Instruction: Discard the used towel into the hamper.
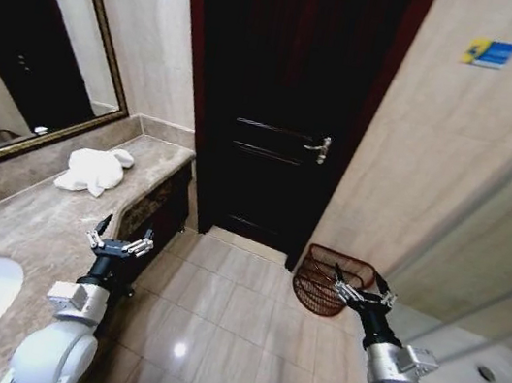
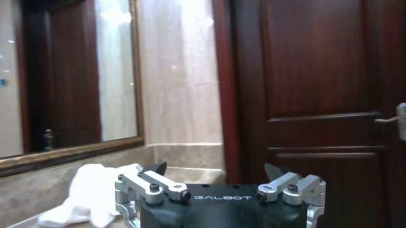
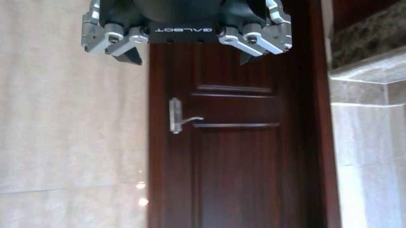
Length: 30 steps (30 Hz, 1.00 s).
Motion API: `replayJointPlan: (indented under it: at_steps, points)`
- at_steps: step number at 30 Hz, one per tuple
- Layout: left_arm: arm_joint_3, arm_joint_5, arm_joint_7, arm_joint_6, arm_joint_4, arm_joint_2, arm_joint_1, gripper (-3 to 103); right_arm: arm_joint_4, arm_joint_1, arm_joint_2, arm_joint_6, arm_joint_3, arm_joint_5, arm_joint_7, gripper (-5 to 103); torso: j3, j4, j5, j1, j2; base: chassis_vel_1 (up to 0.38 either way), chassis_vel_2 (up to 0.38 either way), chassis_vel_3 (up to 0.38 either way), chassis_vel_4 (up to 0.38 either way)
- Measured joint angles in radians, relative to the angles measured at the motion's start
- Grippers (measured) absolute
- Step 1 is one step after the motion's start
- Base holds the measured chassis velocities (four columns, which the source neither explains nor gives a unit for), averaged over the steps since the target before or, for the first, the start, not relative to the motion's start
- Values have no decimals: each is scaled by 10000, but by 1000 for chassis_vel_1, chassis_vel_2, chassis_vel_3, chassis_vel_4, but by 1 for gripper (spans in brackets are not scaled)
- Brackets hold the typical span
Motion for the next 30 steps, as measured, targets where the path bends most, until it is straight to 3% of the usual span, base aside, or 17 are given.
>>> replayJointPlan:
  at_steps: [30]
  points:
    - [-20,-6,-75,-222,-95,-166,185,100,-18,40,-16,-15,-88,-40,-67,100,0,-3,0,0,0,-56,241,238,-58]
